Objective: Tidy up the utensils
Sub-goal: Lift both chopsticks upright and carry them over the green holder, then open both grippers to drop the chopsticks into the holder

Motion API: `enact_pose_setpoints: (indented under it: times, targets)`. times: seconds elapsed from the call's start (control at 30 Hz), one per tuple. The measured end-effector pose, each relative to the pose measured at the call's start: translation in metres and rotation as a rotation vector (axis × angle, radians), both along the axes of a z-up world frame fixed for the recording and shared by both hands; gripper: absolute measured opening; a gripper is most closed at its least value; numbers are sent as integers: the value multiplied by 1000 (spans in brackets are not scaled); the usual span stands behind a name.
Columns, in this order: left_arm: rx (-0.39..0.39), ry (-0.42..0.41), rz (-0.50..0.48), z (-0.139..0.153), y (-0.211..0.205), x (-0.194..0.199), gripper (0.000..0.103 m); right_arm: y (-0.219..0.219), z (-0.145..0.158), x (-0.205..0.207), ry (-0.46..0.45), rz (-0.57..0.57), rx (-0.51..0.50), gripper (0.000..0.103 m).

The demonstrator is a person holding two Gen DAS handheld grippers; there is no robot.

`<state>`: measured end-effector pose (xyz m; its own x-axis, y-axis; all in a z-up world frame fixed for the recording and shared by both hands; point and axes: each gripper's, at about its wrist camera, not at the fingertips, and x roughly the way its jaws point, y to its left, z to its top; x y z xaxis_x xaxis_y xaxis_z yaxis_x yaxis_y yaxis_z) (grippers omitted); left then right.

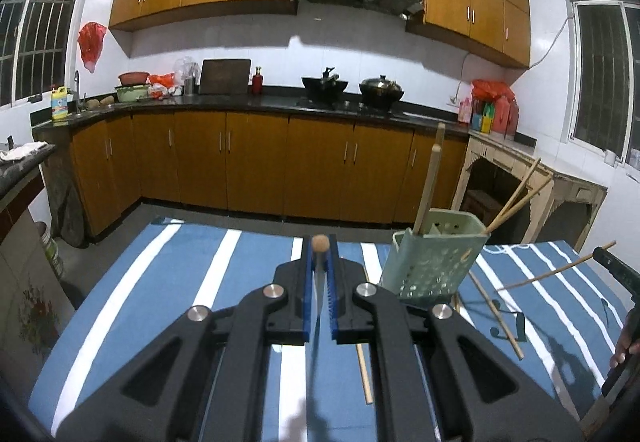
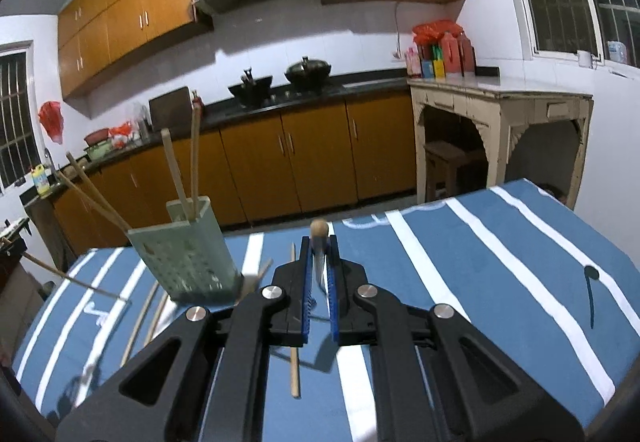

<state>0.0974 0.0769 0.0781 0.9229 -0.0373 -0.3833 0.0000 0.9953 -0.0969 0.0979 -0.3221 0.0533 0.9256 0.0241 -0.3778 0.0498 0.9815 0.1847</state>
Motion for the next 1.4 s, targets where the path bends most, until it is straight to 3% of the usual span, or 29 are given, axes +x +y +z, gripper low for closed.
enact_pose_setpoints:
  times: [0.53, 0.77, 1.1, 1.4]
  targets:
    - [-7, -50, -56, 31, -6, -10, 7, 11, 42, -2, -62, 50, 7, 8]
    - [-9, -58, -63, 38, -10, -10, 7, 12, 44, -1, -62, 52, 3, 8]
    - [-55, -93, -155, 67, -24, -18, 7, 17, 72, -14, -122, 126, 55, 8]
    - [-63, -214, -211, 109, -64, -8, 7, 40, 116, -18, -243, 239, 104, 8]
